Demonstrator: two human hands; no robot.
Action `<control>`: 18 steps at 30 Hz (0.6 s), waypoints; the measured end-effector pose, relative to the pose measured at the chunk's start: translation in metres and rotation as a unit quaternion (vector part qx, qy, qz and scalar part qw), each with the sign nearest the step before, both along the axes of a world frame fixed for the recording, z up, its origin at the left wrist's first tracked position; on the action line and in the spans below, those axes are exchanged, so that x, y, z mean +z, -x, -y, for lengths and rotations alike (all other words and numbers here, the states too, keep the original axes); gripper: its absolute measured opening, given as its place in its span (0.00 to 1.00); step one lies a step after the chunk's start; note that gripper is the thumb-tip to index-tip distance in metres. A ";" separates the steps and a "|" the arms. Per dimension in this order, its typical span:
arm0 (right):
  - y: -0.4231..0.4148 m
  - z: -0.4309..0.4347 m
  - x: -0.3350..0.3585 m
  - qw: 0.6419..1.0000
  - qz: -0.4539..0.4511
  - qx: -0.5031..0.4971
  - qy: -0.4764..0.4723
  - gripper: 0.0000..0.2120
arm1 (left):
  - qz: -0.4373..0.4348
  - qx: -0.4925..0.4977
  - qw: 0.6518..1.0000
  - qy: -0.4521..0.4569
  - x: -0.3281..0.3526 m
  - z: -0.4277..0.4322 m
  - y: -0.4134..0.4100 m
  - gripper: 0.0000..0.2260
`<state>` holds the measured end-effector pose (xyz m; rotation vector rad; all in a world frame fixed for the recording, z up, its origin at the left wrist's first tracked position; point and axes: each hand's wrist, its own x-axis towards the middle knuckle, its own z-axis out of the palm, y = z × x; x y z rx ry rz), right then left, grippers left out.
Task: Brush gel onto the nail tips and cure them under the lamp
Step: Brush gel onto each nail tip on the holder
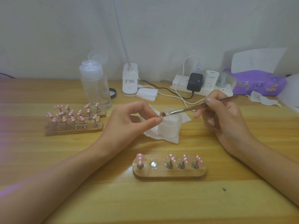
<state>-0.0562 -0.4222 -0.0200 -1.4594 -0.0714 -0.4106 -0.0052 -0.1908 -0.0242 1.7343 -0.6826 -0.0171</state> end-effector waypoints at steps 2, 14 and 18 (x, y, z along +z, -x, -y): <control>0.000 0.001 0.000 1.000 -0.002 -0.012 -0.010 0.12 | -0.001 0.000 1.000 -0.001 0.000 0.000 0.000 0.05; 0.002 -0.001 0.003 1.000 0.015 -0.011 -0.005 0.13 | -0.001 0.001 1.000 -0.001 0.000 0.001 -0.001 0.05; 0.002 -0.001 0.001 1.000 0.002 -0.018 0.022 0.12 | 0.001 0.002 1.000 -0.002 0.000 0.001 -0.001 0.04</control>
